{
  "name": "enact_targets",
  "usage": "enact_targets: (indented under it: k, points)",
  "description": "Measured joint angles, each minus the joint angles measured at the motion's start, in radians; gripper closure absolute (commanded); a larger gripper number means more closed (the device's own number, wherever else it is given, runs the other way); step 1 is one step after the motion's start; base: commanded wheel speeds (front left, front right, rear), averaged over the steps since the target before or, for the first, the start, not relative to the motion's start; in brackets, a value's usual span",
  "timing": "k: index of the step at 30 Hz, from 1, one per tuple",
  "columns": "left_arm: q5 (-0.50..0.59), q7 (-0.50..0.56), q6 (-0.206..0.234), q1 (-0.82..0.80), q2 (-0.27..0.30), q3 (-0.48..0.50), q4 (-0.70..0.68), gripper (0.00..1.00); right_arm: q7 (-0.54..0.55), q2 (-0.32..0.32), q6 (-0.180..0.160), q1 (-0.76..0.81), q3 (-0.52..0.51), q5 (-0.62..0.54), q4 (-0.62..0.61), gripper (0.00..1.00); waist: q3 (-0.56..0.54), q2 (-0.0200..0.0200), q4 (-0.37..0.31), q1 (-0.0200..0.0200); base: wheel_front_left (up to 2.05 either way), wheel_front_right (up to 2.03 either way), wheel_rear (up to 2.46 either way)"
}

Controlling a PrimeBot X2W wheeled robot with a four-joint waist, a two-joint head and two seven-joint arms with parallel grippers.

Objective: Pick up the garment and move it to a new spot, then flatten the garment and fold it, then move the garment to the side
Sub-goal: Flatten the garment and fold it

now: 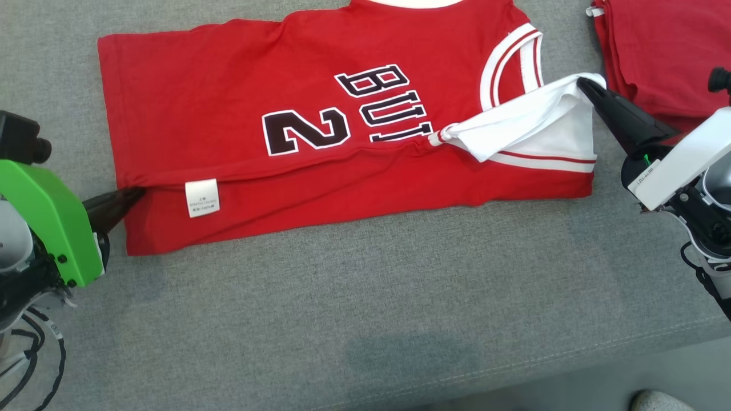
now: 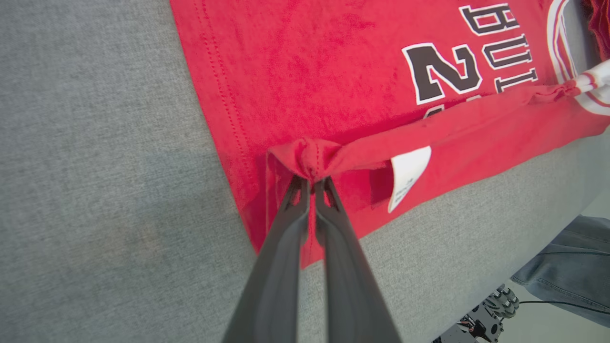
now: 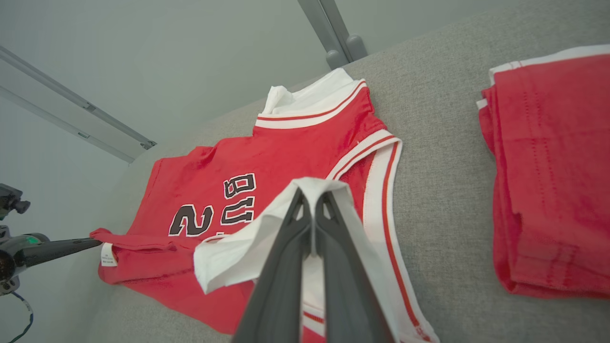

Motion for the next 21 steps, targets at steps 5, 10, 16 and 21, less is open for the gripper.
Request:
enact_targets:
  k: [5,10,16,21]
  points:
    - [0.009,0.007,0.002,-0.025,-0.01,-0.01,0.03,1.0,0.0,0.002,0.0,-0.031,0.015,-0.014,0.024,1.0,0.007,0.0,0.002,0.0,0.0,0.0,0.0]
    - [0.027,0.01,0.006,-0.033,-0.021,-0.014,0.062,1.0,0.0,0.006,0.0,-0.061,0.031,-0.029,0.047,1.0,0.014,0.0,0.005,0.0,0.0,0.0,0.0]
    - [0.07,-0.032,0.01,-0.056,-0.033,-0.011,0.104,0.0,-0.011,0.008,0.0,-0.091,0.04,-0.076,0.083,0.0,0.021,0.0,0.01,0.0,0.0,0.0,0.0]
    - [0.07,-0.063,0.011,-0.067,-0.089,-0.007,0.128,0.0,-0.02,0.022,0.0,-0.101,0.049,-0.077,0.116,0.0,0.022,0.0,0.014,0.0,0.0,0.0,0.0]
